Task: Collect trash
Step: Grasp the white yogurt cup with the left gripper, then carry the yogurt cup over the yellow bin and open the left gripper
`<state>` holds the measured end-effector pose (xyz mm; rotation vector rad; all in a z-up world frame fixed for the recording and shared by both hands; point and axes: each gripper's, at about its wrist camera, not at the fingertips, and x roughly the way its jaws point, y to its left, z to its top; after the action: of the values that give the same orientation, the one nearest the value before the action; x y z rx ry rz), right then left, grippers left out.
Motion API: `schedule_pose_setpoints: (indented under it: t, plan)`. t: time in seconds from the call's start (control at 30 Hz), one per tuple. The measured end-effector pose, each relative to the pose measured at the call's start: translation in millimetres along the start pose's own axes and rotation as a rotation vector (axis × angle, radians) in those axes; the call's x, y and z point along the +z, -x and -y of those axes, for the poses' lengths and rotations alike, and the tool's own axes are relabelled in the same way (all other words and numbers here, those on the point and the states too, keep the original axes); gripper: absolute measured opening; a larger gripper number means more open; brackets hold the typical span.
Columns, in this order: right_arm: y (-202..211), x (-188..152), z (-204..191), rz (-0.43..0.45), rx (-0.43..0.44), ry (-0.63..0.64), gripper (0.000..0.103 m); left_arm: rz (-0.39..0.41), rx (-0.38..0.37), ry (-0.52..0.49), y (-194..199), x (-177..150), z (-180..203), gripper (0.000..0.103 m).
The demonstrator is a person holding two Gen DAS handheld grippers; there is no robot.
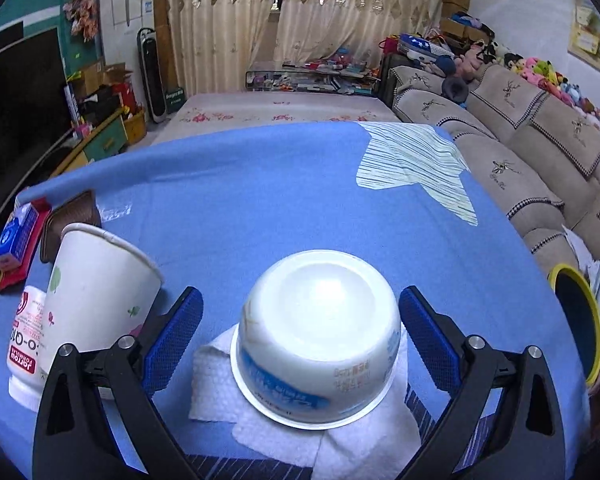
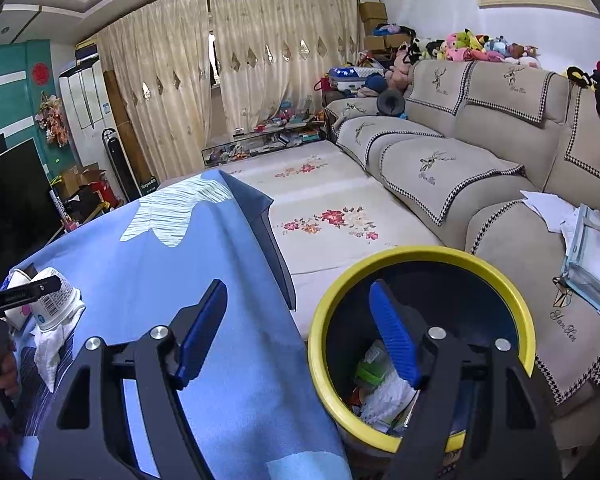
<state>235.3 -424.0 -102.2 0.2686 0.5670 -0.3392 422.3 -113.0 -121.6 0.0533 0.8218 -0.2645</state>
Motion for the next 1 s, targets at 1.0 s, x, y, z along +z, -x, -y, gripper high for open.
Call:
schedule_pose_setpoints:
  t: [1.0]
  plan:
    - [63.2, -13.9, 84.6, 0.079, -0.1, -0.09, 0.07, 0.006, -0.266, -0.313, 75.2, -3.0, 193.0, 0.079]
